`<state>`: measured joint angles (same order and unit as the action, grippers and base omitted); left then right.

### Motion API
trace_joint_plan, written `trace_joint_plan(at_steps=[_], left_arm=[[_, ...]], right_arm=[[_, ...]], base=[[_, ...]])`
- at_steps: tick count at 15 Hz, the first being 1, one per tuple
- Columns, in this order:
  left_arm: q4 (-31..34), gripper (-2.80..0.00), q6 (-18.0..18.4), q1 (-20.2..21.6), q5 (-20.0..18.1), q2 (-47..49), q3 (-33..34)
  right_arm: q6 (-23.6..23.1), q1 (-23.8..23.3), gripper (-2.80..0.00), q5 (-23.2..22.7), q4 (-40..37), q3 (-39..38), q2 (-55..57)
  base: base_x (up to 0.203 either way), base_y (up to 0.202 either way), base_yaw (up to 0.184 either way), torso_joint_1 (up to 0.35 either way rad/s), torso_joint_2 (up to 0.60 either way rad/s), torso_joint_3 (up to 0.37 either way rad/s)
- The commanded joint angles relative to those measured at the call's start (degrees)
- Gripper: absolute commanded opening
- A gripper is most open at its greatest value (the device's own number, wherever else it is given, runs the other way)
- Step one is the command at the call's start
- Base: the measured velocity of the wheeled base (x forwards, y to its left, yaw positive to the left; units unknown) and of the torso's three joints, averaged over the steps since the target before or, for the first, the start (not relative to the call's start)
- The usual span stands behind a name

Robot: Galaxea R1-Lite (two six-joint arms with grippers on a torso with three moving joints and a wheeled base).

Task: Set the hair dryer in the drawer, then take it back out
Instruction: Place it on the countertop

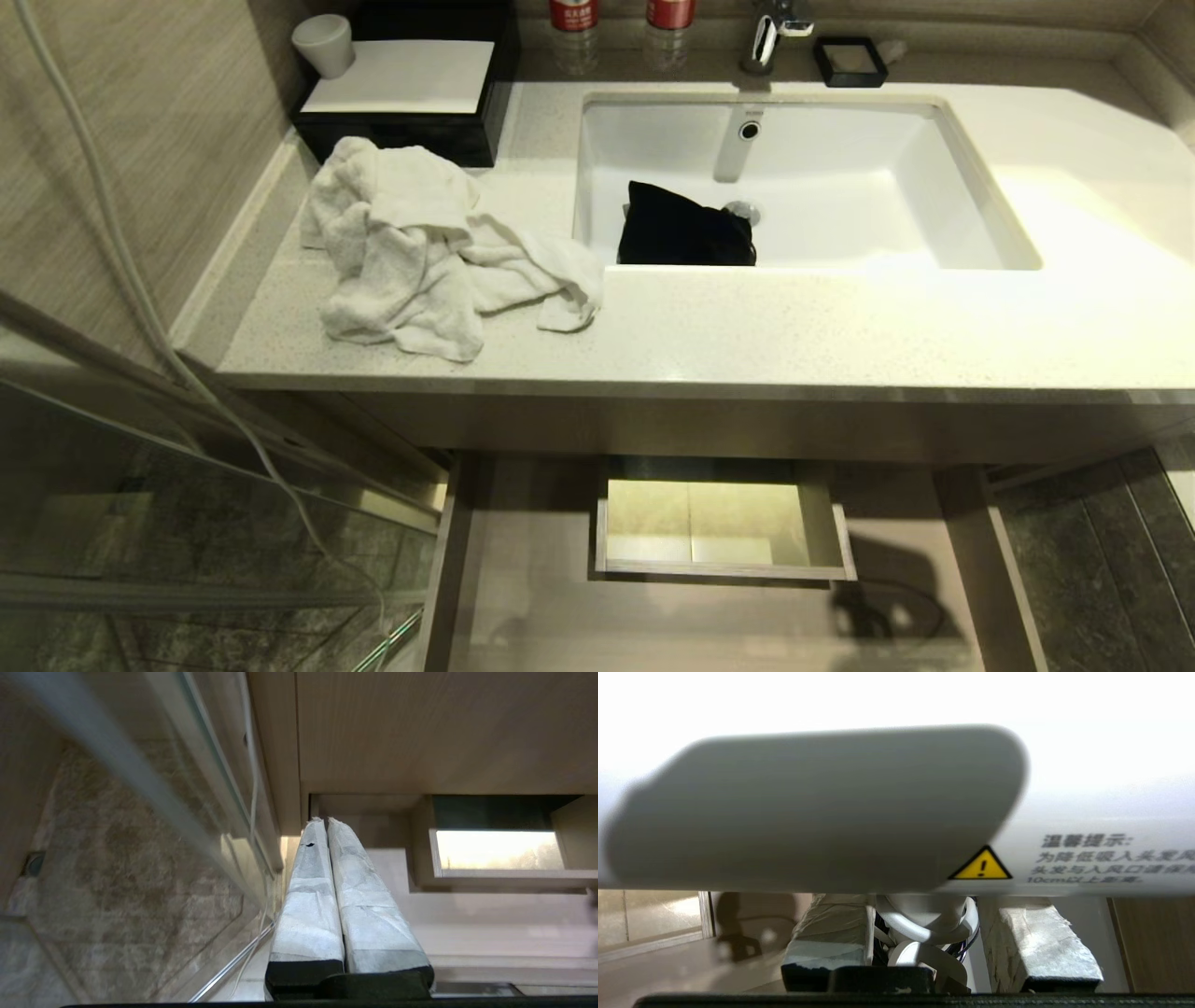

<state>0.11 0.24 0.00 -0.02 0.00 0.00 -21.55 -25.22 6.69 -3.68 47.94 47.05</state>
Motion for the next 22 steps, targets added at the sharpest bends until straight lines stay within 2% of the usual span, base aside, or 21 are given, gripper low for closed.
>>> trace_joint_plan(at_steps=[1, 8, 13, 15, 19, 20, 22], left_arm=[[0.0, -2.8, 0.0, 0.0, 0.0, 0.0, 0.0], [0.0, -2.8, 0.0, 0.0, 0.0, 0.0, 0.1], [0.0, -2.8, 0.0, 0.0, 0.0, 0.0, 0.1], [0.0, -2.8, 0.0, 0.0, 0.0, 0.0, 0.1], [0.0, -2.8, 0.0, 0.0, 0.0, 0.0, 0.0], [0.0, -2.8, 0.0, 0.0, 0.0, 0.0, 0.1], [0.0, -2.8, 0.0, 0.0, 0.0, 0.0, 0.1]], right_arm=[[-0.1, 0.0, -2.8, -0.1, -0.3, 1.3, 1.7], [-1.2, 0.0, -2.8, 0.3, -0.5, 5.7, 7.3], [-1.3, -0.1, -2.8, 0.3, -0.6, 17.2, 18.0], [-1.5, -0.1, -2.8, 0.0, -3.1, 20.9, 20.5], [-2.2, -0.1, -2.8, 0.2, -6.0, 22.9, 24.3], [-2.6, -0.1, -2.8, 0.0, -6.2, 24.0, 25.9], [-7.9, 0.0, -2.8, -0.8, -7.4, 25.5, 28.1]], base=[[0.0, 0.0, 0.0, 0.334, -0.12, 0.201], [0.0, 0.0, 0.0, 0.305, -0.15, 0.158], [0.0, 0.0, 0.0, 0.027, -0.02, 0.012], [0.0, 0.0, 0.0, 0.0, 0.0, 0.0], [0.0, 0.0, 0.0, 0.0, 0.0, 0.0], [0.0, 0.0, 0.0, 0.0, 0.0, 0.0], [0.0, 0.0, 0.0, 0.0, 0.0, 0.0]])
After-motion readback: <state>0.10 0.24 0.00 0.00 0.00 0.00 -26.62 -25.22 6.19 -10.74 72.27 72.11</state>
